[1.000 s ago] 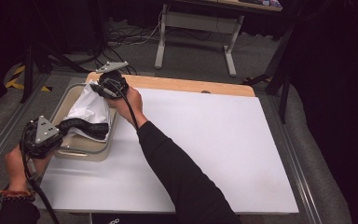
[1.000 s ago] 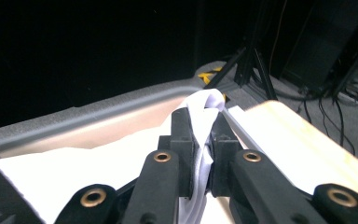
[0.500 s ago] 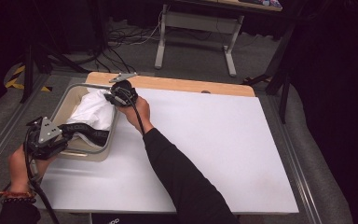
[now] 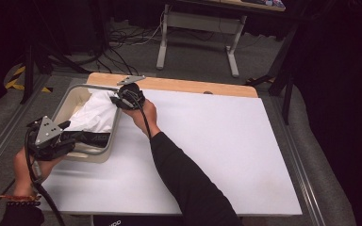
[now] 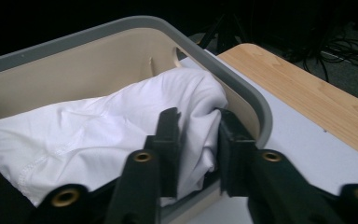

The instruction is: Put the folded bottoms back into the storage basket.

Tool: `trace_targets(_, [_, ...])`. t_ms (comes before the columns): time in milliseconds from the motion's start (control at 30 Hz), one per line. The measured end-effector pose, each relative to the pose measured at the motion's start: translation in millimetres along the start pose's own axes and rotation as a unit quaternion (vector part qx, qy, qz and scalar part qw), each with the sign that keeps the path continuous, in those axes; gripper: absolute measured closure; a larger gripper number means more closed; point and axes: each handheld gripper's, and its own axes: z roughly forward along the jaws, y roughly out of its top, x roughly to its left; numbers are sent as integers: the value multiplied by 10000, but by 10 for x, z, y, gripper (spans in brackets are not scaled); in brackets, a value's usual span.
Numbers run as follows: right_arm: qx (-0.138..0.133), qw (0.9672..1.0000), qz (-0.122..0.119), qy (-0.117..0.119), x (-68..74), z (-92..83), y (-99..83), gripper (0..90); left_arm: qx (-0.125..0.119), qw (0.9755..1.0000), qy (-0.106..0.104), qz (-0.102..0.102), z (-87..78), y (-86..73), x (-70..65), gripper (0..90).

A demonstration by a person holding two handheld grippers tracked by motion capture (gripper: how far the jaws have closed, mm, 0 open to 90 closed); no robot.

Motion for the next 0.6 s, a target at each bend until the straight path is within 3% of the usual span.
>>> trace_targets(100, [-81, 10000, 47, 15, -16, -48, -37, 609, -26, 10000, 0, -29, 72, 17, -53, 488])
trace_targets(267, [-192, 9995, 5, -243, -55, -167, -84, 486, 52, 10000, -24, -15, 191, 58, -126, 559])
trace_targets(467, [-266, 9989, -70, -384, -107, -358, -135, 449, 117, 9999, -58, 77, 250, 95, -155, 676])
trace_targets(600, [-372, 9985, -115, -391, -107, -538, -184, 425, 199, 9997, -133, 100, 275, 130, -146, 803])
